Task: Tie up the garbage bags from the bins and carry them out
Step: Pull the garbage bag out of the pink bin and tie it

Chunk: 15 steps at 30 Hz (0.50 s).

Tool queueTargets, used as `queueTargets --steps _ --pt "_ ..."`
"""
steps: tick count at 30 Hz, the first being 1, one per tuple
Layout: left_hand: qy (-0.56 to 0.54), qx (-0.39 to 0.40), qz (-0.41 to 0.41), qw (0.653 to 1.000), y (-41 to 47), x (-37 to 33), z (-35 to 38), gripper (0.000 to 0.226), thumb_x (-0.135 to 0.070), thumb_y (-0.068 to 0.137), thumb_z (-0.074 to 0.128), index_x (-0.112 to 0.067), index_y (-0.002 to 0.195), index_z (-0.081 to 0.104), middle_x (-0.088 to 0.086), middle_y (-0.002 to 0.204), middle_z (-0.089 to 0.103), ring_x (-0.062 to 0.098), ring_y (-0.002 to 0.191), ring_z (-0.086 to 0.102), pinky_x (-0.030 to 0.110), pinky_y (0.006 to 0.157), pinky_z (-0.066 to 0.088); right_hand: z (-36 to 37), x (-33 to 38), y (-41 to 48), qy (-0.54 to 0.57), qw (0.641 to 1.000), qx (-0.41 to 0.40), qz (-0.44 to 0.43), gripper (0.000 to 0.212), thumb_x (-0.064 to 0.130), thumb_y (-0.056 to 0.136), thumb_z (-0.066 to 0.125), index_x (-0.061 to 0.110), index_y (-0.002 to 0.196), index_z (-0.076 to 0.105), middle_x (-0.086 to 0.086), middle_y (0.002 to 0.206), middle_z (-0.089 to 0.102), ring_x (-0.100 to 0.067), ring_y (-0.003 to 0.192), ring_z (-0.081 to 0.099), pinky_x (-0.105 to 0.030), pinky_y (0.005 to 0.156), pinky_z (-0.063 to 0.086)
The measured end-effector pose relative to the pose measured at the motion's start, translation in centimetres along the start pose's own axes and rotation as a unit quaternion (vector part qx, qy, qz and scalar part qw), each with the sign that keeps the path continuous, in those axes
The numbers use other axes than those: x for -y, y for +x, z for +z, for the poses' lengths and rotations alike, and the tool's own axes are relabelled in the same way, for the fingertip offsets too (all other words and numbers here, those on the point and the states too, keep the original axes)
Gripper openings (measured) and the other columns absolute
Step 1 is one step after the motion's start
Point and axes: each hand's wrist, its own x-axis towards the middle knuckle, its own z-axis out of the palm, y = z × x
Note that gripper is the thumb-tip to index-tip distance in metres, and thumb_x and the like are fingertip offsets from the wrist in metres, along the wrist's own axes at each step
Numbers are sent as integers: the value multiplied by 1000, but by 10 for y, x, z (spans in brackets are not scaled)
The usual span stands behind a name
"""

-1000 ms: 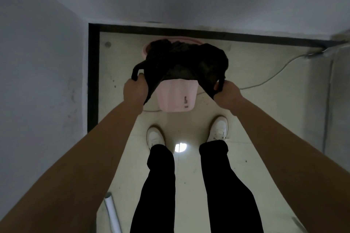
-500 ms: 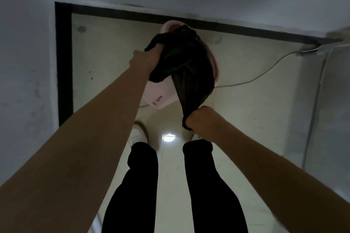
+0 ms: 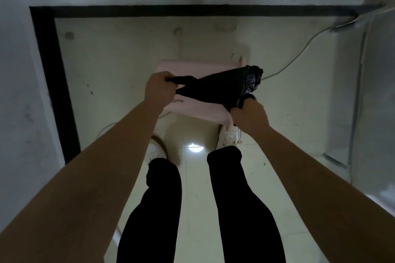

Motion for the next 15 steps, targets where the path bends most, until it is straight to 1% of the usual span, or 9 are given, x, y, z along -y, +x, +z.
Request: queueTargets --steps 2,4,5,7,9,11,13,14,15 --pt "-47 27 22 998 -6 -20 4 37 13 86 42 -12 87 69 7 84 64 24 81 58 31 65 47 -1 -10 7 53 996 -53 46 36 36 76 63 9 63 44 -6 62 48 -19 52 47 -22 49 31" --pt "-76 55 40 995 -12 -45 7 45 13 86 43 -23 77 70 -1 80 65 24 85 61 35 72 56 -2 -21 14 41 994 -64 80 67 60 59 55 -1 87 59 -14 83 62 -28 70 62 -24 55 44" --pt "-92 69 48 992 -16 -58 8 49 12 87 44 -27 74 70 -3 79 65 23 85 63 39 79 59 -1 -25 18 28 994 -50 89 84 63 55 52 -4 104 59 -17 97 63 -32 84 64 -31 63 52" --pt "-109 104 71 986 -27 -84 11 48 14 87 45 -25 76 71 -3 79 65 20 82 64 40 82 61 4 -29 29 53 994 -18 91 100 57 56 64 -1 134 41 -19 122 54 -36 111 57 -43 86 55" --pt "-102 164 101 976 -35 -103 15 38 13 87 51 -19 89 71 3 89 66 21 86 65 39 83 61 15 -39 48 135 987 1 82 116 52 44 73 11 143 29 -14 133 49 -31 123 52 -46 99 51" --pt "-124 268 120 948 -39 -116 19 24 -1 89 62 -17 104 72 8 108 70 25 105 66 38 94 57 23 -44 59 158 983 40 81 115 53 37 69 14 140 38 -12 131 52 -30 121 54 -45 98 52" --pt "-204 324 77 921 -38 -121 25 24 -29 91 66 -18 112 73 8 122 67 27 122 60 40 105 49 14 -29 47 135 986 62 71 99 50 50 74 16 139 45 -11 128 57 -29 117 56 -40 98 51" --pt "-242 295 37 923 -34 -122 32 35 -42 91 64 -17 114 72 7 122 68 27 123 60 41 107 47 13 -27 43 129 988 63 63 87 43 62 77 15 139 46 -9 127 59 -28 116 56 -36 96 50" --pt "-261 233 1 937 -26 -121 38 43 -51 92 61 -15 114 70 7 119 69 26 119 62 42 106 48 13 -27 42 128 988 64 56 76 36 72 78 14 138 47 -8 125 61 -28 115 58 -32 91 49"
